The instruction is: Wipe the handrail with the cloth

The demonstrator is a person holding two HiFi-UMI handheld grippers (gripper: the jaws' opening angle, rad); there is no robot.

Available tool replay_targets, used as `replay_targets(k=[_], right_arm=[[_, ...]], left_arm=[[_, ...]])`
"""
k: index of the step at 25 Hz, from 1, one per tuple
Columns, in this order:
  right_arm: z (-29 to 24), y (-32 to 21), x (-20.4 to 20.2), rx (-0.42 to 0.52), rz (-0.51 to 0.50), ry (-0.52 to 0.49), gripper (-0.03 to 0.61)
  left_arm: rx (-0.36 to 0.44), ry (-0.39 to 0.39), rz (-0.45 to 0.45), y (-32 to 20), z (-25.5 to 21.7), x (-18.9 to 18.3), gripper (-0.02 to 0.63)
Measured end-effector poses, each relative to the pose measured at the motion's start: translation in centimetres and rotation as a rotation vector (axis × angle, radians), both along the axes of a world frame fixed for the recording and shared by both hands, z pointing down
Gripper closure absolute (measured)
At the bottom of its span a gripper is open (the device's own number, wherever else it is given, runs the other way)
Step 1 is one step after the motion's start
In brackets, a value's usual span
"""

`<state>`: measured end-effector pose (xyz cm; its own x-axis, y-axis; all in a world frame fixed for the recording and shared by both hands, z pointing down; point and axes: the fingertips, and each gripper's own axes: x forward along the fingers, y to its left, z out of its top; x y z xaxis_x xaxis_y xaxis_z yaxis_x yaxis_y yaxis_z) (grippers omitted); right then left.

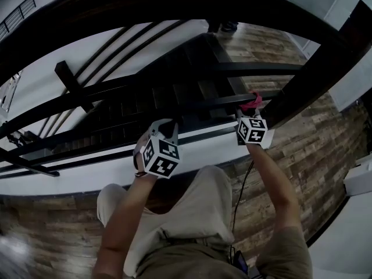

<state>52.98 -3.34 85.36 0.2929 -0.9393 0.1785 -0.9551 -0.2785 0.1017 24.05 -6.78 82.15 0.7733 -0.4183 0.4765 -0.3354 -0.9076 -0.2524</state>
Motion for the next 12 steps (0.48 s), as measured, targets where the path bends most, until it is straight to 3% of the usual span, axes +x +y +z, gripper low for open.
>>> replay_targets(k=[5, 12], right_arm=[[-0.2, -1.7, -4.9, 0.011, -0.077, 0.013, 0.448], [0.0, -4.4, -9.9, 0.038, -0.095, -0.005, 0.449]], left_arm=[[-0.012, 0.017, -0.018, -0.6, 0.2, -0.8, 0.597], [-0.028, 0.034, -0.012, -0.6, 0.2, 0.3, 0.597]])
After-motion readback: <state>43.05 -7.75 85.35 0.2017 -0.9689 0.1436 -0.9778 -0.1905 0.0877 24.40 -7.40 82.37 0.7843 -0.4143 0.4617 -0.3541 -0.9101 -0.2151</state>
